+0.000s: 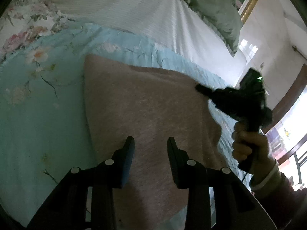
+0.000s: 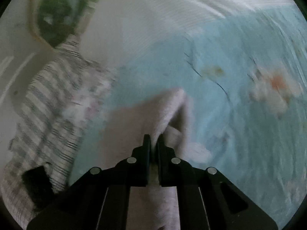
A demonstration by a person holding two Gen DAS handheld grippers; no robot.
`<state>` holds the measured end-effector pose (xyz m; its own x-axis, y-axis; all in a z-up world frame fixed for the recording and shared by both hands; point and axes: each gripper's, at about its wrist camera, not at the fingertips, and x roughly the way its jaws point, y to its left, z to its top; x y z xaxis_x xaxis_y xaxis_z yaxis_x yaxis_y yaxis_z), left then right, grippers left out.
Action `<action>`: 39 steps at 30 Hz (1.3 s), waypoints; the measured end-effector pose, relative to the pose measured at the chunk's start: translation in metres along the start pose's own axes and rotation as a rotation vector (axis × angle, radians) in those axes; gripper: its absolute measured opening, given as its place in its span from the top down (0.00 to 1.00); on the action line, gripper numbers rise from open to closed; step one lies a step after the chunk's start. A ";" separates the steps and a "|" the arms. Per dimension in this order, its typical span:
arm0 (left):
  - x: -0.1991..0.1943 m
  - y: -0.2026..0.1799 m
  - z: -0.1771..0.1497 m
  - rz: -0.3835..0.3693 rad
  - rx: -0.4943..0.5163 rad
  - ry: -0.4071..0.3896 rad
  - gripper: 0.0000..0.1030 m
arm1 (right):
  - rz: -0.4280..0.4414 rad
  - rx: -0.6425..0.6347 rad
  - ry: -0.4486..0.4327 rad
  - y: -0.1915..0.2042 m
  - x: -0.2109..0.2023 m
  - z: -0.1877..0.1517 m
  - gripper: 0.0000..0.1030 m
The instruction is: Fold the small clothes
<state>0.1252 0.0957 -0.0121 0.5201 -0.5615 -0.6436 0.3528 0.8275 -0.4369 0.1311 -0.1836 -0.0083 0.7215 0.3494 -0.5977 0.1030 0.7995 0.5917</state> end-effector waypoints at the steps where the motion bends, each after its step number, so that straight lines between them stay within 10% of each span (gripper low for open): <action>1: 0.006 0.002 -0.003 -0.003 -0.004 0.011 0.67 | -0.007 0.016 0.013 -0.005 0.005 -0.002 0.92; 14: -0.010 -0.001 -0.018 0.019 -0.025 0.025 0.80 | 0.057 -0.154 0.024 0.057 -0.046 -0.046 0.88; 20: -0.012 -0.005 -0.047 0.048 0.004 0.066 0.80 | -0.112 -0.160 0.087 0.031 -0.025 -0.074 1.00; 39: -0.018 0.005 -0.073 0.071 -0.056 0.051 0.85 | -0.058 -0.142 0.134 0.034 -0.075 -0.129 0.96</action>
<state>0.0611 0.1095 -0.0484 0.5011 -0.5021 -0.7049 0.2714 0.8646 -0.4229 -0.0079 -0.1189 -0.0133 0.6183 0.3556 -0.7009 0.0374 0.8774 0.4782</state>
